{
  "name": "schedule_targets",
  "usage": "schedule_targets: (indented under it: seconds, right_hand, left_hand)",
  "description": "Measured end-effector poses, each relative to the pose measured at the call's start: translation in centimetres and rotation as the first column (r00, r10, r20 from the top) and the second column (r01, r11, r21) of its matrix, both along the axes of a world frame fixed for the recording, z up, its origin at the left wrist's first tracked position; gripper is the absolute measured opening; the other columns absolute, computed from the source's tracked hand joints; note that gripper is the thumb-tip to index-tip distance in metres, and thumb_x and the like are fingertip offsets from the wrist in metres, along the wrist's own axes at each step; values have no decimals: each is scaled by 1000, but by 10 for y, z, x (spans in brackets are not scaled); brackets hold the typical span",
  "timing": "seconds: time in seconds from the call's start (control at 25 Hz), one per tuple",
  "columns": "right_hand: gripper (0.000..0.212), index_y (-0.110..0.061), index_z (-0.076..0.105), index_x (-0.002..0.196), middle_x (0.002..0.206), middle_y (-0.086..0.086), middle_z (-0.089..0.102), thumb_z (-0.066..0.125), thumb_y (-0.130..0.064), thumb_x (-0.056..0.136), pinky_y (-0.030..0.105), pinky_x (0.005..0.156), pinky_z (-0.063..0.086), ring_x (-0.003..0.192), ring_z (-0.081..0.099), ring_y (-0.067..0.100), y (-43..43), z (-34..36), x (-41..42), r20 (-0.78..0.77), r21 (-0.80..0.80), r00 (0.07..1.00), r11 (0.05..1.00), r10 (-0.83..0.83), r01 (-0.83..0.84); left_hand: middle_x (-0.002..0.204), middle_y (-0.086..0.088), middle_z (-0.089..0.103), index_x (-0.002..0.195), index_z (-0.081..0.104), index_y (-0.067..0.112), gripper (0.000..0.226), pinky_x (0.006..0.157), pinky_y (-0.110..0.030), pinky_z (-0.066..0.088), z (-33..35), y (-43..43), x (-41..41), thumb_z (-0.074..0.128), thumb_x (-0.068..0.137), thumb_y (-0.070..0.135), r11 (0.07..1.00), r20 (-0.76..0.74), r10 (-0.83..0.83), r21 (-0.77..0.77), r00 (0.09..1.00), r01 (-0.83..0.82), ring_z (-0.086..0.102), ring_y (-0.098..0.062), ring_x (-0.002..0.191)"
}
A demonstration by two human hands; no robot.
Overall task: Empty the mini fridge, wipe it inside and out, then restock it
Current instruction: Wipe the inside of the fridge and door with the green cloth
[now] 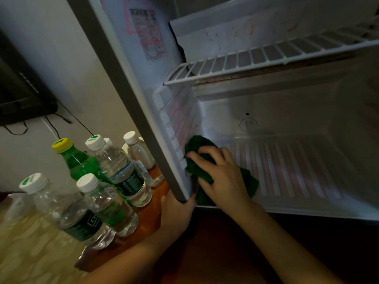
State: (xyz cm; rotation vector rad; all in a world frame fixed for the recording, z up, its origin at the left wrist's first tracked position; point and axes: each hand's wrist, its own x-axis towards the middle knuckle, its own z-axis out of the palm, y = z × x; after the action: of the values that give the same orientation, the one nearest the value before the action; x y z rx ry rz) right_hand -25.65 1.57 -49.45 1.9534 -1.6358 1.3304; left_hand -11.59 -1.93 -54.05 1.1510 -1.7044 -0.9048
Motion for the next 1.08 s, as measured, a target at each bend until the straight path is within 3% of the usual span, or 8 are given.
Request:
schedule_targets:
  seconds: [0.12, 0.2, 0.36, 0.44, 0.72, 0.84, 0.96, 1.08]
  right_hand:
    - [44, -29, 56, 126, 122, -7, 44, 47, -25, 83, 30, 78, 46, 103, 44, 22, 16, 1, -2, -55, 27, 994, 995, 94, -93]
    - [47, -33, 54, 129, 121, -11, 42, 50, -20, 84, 26, 90, 43, 111, 46, 16, 27, 1, -3, 177, 38, 970, 984, 166, -175]
    - [62, -33, 42, 137, 129, -9, 44, 51, 5, 88, 11, 97, 41, 115, 47, -3, 13, 34, -28, 800, -38, 564, 956, 203, -291]
    - [63, -28, 36, 144, 141, -2, 46, 48, 5, 91, 21, 102, 42, 123, 49, 10, -16, 48, -41, 877, -14, 441, 929, 189, -369]
    - [65, -29, 27, 148, 148, -12, 32, 52, -8, 91, 19, 107, 34, 127, 37, 2, -6, 33, 27, 737, 115, 668, 954, 106, -278]
    - [67, -31, 26, 147, 148, -15, 30, 52, -14, 88, 15, 102, 32, 124, 36, 3, 21, 19, 45, 606, 69, 777, 962, 171, -266]
    - [62, -24, 33, 146, 147, -2, 37, 55, -7, 90, 23, 103, 36, 126, 43, 17, -39, 37, 5, 611, 182, 792, 974, -2, -138]
    - [62, -21, 36, 146, 144, 5, 42, 56, -8, 89, 37, 104, 41, 122, 47, 30, -48, 44, -2, 569, 208, 821, 975, -56, -78]
  left_hand:
    - [72, 21, 69, 83, 56, 30, 24, 60, -7, 47, 5, 5, 1, 74, 80, 14, 999, -30, -40, -7, 999, 39, 64, 8, 70]
    - [74, 14, 69, 87, 58, 26, 21, 60, -8, 48, 3, 3, 2, 75, 76, 22, 999, -24, -30, 22, 999, 30, 67, -2, 77]
    - [91, 14, 57, 104, 49, 19, 33, 66, -9, 44, 3, 1, 2, 72, 81, 20, 997, 45, -9, 73, 999, 5, 57, -9, 87]
    - [95, 11, 56, 108, 46, 20, 38, 73, -18, 46, 1, 0, 2, 73, 81, 23, 996, 40, 12, 84, 999, -15, 56, -10, 90]
    - [80, 19, 59, 89, 52, 35, 21, 72, 0, 37, 5, 3, -1, 67, 84, 22, 999, 120, 1, 33, 993, -5, 57, 7, 87]
    - [93, 24, 50, 104, 51, 30, 37, 89, -14, 42, -2, 1, 4, 67, 83, 4, 999, 183, -11, 46, 983, 3, 54, 2, 95]
    - [89, 18, 56, 94, 54, 28, 32, 68, -6, 44, -3, -1, 2, 72, 80, 5, 998, 82, 43, 39, 996, -46, 62, -10, 90]
    - [91, 21, 56, 98, 52, 33, 33, 67, -3, 43, 0, -3, 0, 72, 81, 13, 999, 37, 29, 31, 999, -30, 57, 5, 82]
